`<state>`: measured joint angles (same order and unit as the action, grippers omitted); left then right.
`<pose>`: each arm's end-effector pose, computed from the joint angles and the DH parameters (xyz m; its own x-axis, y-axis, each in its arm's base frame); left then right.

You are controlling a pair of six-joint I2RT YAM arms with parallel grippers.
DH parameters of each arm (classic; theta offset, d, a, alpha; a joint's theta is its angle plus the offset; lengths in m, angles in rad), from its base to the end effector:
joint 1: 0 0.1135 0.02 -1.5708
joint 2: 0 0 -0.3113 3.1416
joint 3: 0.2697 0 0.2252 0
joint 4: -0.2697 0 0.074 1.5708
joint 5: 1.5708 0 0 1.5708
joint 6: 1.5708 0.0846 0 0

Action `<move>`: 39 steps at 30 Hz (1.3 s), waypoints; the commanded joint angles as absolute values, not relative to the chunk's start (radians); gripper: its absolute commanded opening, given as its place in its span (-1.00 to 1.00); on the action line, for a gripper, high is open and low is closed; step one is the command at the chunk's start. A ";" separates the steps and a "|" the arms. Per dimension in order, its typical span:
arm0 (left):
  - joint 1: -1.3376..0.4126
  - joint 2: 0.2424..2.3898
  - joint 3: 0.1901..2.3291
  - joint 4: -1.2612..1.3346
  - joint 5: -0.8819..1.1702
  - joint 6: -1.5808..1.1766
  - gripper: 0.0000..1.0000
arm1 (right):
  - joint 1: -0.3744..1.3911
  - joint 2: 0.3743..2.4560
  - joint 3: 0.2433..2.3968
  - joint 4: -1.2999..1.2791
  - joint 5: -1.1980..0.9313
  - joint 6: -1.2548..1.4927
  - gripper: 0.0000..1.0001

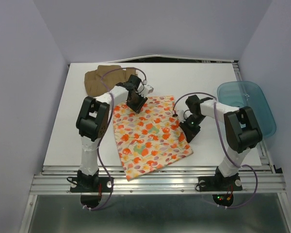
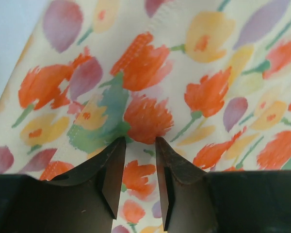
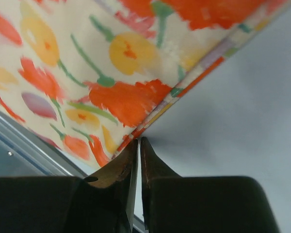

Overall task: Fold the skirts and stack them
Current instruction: Flatten the skirt out

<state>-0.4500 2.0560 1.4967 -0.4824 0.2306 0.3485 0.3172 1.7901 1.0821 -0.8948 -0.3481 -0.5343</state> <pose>0.4057 -0.2175 0.1896 -0.5505 0.6351 -0.5418 0.7611 0.6485 -0.0131 0.2634 0.1168 0.1683 -0.6733 -0.7248 -0.1461 -0.7270 0.6128 0.3097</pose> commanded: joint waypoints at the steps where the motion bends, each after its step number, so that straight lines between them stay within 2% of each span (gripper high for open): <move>1: -0.462 2.195 1.692 -0.498 0.229 0.353 -0.15 | 0.360 1.813 1.017 -0.905 -0.293 -0.552 -0.75; 5: -0.477 2.290 1.856 -0.540 0.244 0.364 -0.15 | 0.373 1.764 1.058 -0.974 -0.339 -0.549 -0.71; 8: -0.479 2.306 1.917 -0.578 0.275 0.351 -0.15 | 0.373 1.720 1.116 -0.974 -0.273 -0.517 -0.72; 14: -0.477 2.076 1.677 -0.528 0.250 0.371 -0.06 | 0.341 1.719 1.409 -0.982 -0.322 -0.448 -0.65; 19: -0.465 1.907 1.568 -0.511 0.261 0.350 0.01 | 0.351 1.795 1.471 -0.966 -0.478 -0.399 -0.60; 22: -0.457 1.800 1.484 -0.491 0.279 0.330 0.02 | 0.351 1.854 1.436 -0.965 -0.563 -0.384 -0.62; 26: -0.449 1.700 1.388 -0.477 0.282 0.330 0.04 | 0.360 1.893 1.347 -0.888 -0.551 -0.380 -0.63; 39: -0.497 1.747 1.137 -0.428 0.310 0.400 -0.03 | 0.360 1.861 1.059 -0.856 -0.310 -0.518 -0.63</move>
